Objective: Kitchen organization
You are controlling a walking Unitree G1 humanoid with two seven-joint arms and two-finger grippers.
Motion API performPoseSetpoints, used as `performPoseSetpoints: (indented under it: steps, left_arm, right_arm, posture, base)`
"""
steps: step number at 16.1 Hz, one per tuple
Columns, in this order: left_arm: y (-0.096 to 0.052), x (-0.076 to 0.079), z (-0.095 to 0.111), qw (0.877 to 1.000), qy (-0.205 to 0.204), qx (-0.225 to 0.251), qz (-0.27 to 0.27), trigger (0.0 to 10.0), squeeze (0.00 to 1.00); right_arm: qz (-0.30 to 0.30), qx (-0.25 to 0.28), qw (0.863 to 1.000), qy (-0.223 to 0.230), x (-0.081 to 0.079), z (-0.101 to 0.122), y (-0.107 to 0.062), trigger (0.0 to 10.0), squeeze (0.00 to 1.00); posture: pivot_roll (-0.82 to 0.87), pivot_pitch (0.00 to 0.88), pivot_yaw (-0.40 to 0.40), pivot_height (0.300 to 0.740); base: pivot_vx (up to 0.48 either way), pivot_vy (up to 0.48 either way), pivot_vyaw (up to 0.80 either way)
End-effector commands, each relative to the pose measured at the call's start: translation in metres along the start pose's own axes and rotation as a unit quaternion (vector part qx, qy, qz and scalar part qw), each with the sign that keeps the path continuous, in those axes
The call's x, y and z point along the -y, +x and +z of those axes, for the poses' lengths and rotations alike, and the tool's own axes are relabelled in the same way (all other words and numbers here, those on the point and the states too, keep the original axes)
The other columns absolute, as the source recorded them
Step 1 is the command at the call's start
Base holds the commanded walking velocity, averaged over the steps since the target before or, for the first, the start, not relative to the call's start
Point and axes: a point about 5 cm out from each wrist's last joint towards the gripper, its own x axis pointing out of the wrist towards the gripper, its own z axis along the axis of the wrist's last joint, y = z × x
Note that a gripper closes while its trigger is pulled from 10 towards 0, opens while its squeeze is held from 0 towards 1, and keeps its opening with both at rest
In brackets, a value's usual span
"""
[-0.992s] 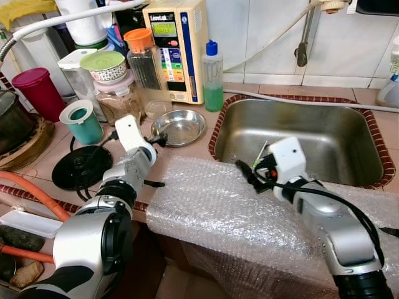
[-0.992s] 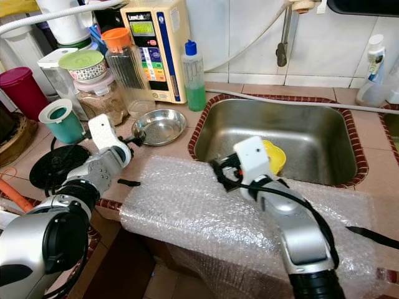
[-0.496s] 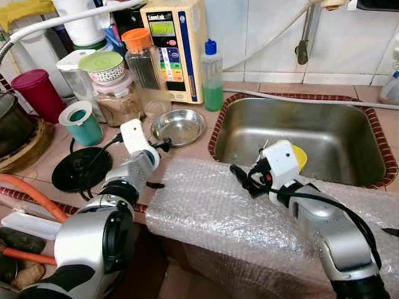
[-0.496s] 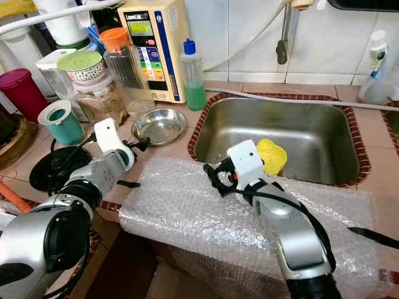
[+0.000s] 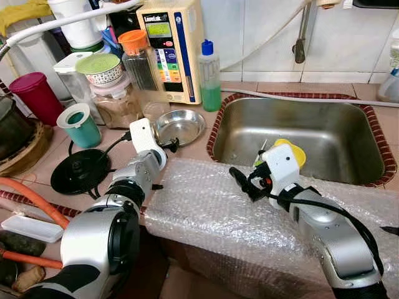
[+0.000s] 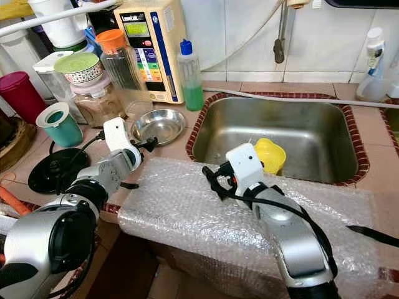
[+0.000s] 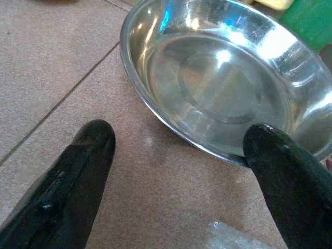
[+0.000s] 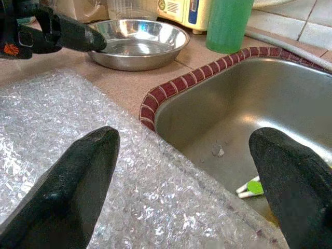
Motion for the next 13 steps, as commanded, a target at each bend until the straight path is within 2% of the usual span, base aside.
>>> performPoseSetpoints:
  steps: [1,3,4,8,9,11,13]
  left_arm:
    - [0.0,-0.004,0.007,1.0,-0.006,0.014,0.004,10.0,0.0]
    - [-0.001,-0.017,0.002,1.0,-0.009,0.01,0.026,10.0,0.0]
    - [-0.002,-0.024,0.001,0.999,-0.018,0.006,0.042,10.0,0.0]
    - [-0.003,-0.036,-0.002,0.998,-0.036,-0.001,0.059,10.0,0.0]
    - [-0.003,-0.039,-0.003,0.997,-0.031,-0.004,0.064,6.9,0.0]
    - [-0.004,-0.046,-0.002,0.997,-0.031,-0.005,0.077,0.2,0.0]
    - [-0.005,-0.049,0.005,0.997,-0.013,-0.001,0.08,0.0,0.0]
  right_arm:
    - [0.01,0.012,1.0,0.001,-0.005,0.005,0.0,10.0,0.0]
    - [0.023,0.011,1.0,0.004,-0.009,0.005,0.001,10.0,0.0]
    - [0.029,0.003,0.999,-0.012,-0.01,0.003,0.003,10.0,0.0]
    - [0.042,0.028,0.999,0.0,-0.011,0.014,0.007,10.0,0.0]
    - [0.042,0.026,0.999,0.002,-0.012,0.013,0.006,10.0,0.0]
    - [0.044,0.018,0.999,-0.008,-0.015,0.01,0.005,10.0,0.0]
    - [0.036,0.021,0.999,0.003,-0.011,0.011,0.004,10.0,0.0]
  posture:
    - [-0.09,0.0,0.181,0.74]
    - [-0.06,0.0,0.159,0.74]
    - [-0.07,0.0,0.151,0.74]
    - [-0.06,0.0,0.138,0.74]
    - [-0.06,0.0,0.138,0.74]
    - [-0.06,0.0,0.141,0.74]
    - [-0.06,0.0,0.147,0.74]
  base:
    - [0.0,0.0,0.0]
    - [0.0,0.0,0.0]
    - [0.0,0.0,0.0]
    - [0.0,0.0,0.0]
    - [0.0,0.0,0.0]
    - [0.0,0.0,0.0]
    - [0.0,0.0,0.0]
